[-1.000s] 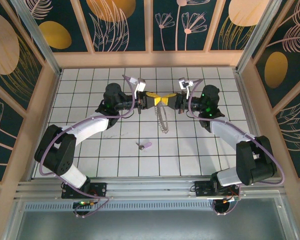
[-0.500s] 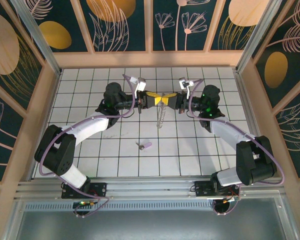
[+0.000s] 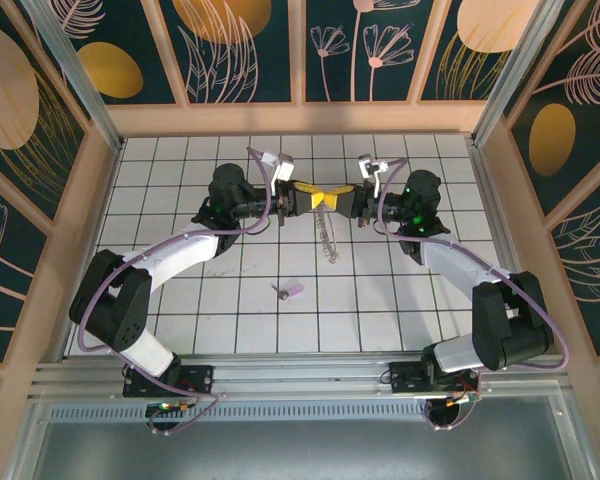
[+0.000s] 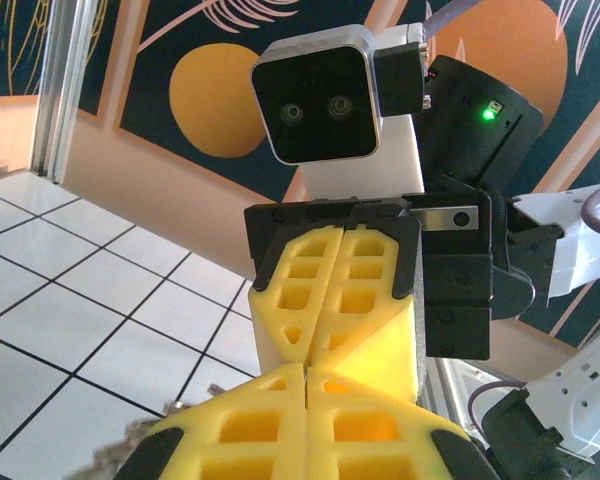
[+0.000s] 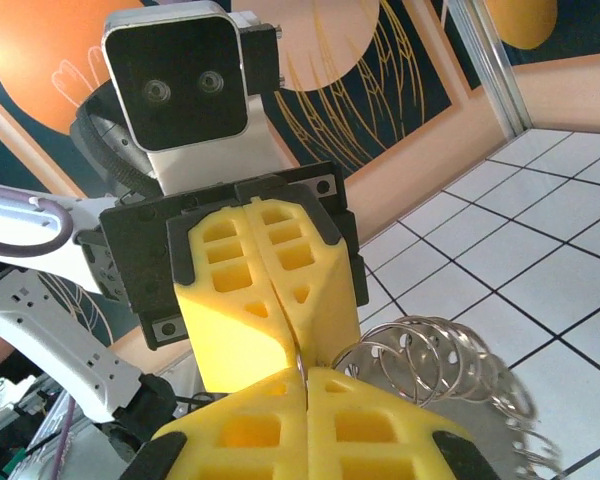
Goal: Put the keys on the keyring
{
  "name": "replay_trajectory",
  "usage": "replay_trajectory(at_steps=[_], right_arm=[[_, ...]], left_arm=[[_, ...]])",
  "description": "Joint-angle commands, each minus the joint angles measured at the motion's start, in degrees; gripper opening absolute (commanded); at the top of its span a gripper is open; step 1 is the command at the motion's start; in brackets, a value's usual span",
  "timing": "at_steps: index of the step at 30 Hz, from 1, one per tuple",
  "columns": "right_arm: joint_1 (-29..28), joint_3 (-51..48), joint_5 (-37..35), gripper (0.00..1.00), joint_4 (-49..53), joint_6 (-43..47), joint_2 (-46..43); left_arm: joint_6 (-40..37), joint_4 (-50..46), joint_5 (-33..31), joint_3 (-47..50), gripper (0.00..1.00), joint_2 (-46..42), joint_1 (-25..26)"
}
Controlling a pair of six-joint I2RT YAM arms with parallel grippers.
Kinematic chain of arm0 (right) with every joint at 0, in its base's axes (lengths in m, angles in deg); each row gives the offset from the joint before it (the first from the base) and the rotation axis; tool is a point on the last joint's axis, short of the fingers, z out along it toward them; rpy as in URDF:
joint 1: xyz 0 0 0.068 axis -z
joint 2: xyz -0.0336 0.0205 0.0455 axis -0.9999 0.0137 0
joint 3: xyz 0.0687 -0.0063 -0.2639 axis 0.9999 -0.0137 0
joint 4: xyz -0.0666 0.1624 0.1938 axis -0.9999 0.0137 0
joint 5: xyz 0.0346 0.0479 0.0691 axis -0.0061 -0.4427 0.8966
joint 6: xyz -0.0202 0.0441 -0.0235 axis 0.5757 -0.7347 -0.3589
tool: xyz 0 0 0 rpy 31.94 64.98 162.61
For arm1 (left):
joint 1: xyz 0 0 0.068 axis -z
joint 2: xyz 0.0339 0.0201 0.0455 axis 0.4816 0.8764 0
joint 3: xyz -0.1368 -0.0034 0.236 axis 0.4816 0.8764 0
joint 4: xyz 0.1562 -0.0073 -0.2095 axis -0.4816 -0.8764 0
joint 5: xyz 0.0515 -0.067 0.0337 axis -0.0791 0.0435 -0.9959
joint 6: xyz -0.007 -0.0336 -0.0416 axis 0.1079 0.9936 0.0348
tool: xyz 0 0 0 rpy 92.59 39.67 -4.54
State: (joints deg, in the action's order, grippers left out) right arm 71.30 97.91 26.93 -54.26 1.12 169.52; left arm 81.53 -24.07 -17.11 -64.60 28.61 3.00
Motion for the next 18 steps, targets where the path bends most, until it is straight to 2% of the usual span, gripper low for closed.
replay_trajectory(at_steps=[1,4,7,12,18], right_arm=[[0.4,-0.2,-1.5,0.0,-2.7,-0.5,-0.1],[1.1,-1.0,-2.5,0.0,-5.6,-2.8,-0.4],[1.2,-1.2,-3.8,0.0,-6.5,-3.3,-1.0],[1.6,-2.2,-6.6,0.0,-10.4,-6.2,-1.9],[1.6,-4.9,-11.2,0.0,-22.9,-14.8,0.0]], left_arm=[[1.7,3.1,-3.0,-1.4,0.07,-1.4,1.7],[4.1,4.6,-10.2,0.2,0.32,-3.4,1.7],[7.0,6.6,-16.4,2.0,0.45,-5.1,1.7],[10.7,8.5,-23.2,4.5,0.52,-6.2,1.7],[14.7,12.9,-26.2,6.3,0.54,-4.3,1.6]])
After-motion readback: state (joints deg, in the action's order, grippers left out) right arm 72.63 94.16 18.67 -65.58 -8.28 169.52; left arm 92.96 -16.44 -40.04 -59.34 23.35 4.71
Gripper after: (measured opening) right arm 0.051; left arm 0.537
